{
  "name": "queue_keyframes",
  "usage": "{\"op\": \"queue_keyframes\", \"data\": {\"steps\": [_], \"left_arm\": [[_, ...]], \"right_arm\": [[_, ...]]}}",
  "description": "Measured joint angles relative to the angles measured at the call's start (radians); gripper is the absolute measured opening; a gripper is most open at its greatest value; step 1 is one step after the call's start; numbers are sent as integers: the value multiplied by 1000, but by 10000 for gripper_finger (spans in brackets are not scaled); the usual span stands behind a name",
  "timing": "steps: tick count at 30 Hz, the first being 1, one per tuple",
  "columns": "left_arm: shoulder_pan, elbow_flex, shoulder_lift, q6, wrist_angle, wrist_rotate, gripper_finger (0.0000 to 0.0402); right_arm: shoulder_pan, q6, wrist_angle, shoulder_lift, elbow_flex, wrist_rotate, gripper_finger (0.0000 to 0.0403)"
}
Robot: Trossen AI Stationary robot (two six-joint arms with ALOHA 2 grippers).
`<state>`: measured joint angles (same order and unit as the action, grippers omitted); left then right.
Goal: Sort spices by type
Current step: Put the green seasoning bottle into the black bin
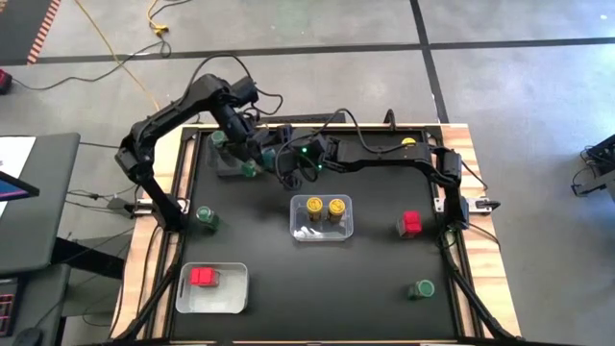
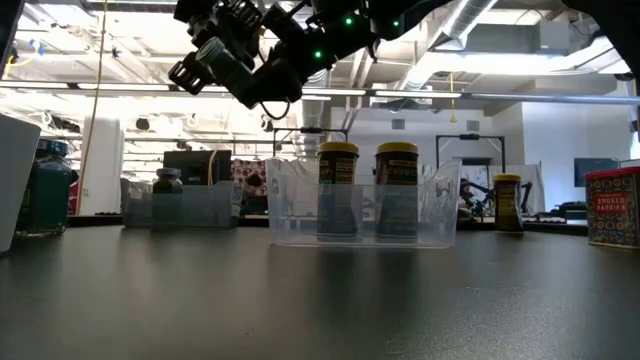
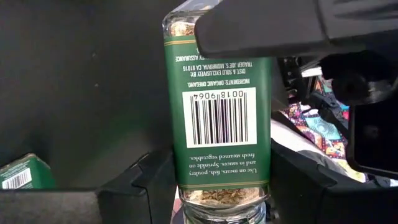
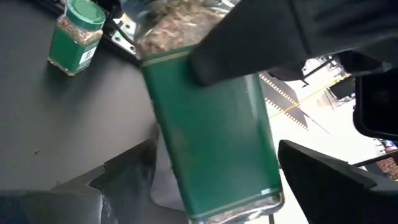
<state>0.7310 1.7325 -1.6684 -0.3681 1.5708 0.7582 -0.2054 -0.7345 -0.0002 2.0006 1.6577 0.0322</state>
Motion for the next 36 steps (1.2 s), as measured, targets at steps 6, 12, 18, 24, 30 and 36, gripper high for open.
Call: {"op": "queue_keyframes", "data": {"steps": [6,12,18,24,30,36], "left_arm": [[-20,0,0,-11,1,0,206],[-19,0,0,-21,-1,0,206],[-19,0,0,-30,-19,-5,206],[-19,0,0,-52,-44,-20,206],[-18,0,0,-54,-64,-73,207],[-13,0,0,-60,-109,-98,207]], "right_arm": [[3,0,18,0,0,-7,363],[16,0,-3,0,0,-30,301],[21,4,-13,0,0,-34,219],[14,3,-31,0,0,-33,219],[5,-2,-41,0,0,-31,219],[-4,0,-55,0,0,-27,219]]}}
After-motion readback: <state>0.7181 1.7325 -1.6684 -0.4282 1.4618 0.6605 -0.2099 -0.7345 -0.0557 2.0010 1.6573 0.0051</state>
